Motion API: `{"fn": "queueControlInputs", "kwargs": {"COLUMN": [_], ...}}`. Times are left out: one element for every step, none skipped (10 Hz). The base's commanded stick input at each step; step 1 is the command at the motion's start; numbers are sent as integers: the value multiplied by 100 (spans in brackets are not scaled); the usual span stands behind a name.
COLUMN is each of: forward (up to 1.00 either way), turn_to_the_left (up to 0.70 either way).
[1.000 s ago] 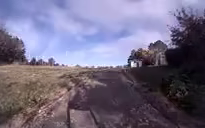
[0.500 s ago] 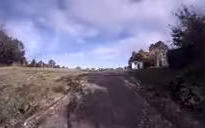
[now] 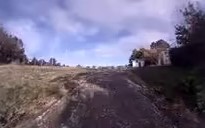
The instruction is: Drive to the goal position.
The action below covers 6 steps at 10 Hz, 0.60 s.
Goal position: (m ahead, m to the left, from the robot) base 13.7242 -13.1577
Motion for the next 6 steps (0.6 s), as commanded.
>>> {"fn": "queueControlInputs", "kwargs": {"forward": [70,70,70,70,70,70], "turn_to_the_left": [-11,-11,0,0,0,0]}}
